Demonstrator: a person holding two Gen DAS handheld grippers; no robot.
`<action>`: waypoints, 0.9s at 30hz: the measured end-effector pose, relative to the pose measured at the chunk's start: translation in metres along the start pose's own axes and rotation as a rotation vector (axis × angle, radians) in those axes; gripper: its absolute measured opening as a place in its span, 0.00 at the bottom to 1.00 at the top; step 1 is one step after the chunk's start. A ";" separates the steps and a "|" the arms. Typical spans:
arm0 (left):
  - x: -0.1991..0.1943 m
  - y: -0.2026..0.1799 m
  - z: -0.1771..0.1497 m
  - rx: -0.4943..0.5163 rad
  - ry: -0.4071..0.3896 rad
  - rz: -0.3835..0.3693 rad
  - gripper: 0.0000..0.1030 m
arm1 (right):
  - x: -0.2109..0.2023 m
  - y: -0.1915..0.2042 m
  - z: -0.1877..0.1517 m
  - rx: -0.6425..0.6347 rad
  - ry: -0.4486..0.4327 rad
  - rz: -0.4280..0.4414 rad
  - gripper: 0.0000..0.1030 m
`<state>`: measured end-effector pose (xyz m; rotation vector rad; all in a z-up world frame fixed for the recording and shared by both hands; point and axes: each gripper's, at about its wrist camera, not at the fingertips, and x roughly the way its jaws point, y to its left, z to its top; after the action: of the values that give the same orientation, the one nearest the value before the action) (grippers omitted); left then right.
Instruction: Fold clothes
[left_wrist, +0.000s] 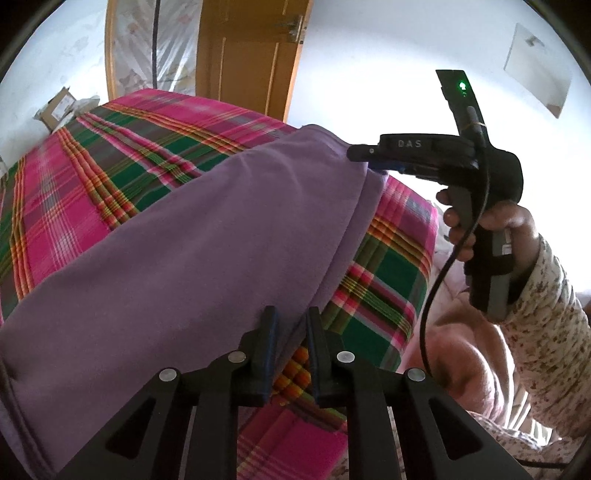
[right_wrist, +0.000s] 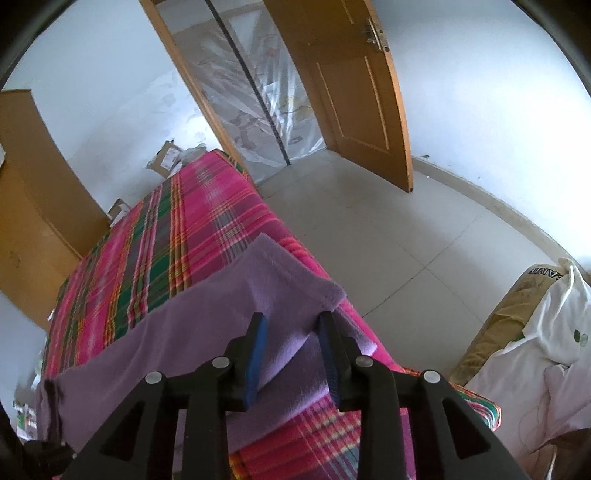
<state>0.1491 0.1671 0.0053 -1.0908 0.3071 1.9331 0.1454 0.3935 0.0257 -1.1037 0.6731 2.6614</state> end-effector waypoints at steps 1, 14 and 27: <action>0.000 0.000 0.000 0.000 0.000 0.002 0.15 | 0.002 0.001 0.001 -0.002 -0.003 -0.009 0.29; 0.003 -0.013 0.003 0.071 0.001 0.081 0.15 | 0.001 0.010 0.007 0.005 -0.067 -0.040 0.03; -0.008 -0.010 0.006 0.025 0.010 -0.046 0.15 | -0.047 0.003 0.007 0.032 -0.156 0.024 0.02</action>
<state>0.1551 0.1722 0.0171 -1.0827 0.3081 1.8790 0.1734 0.3943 0.0648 -0.8738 0.6998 2.7117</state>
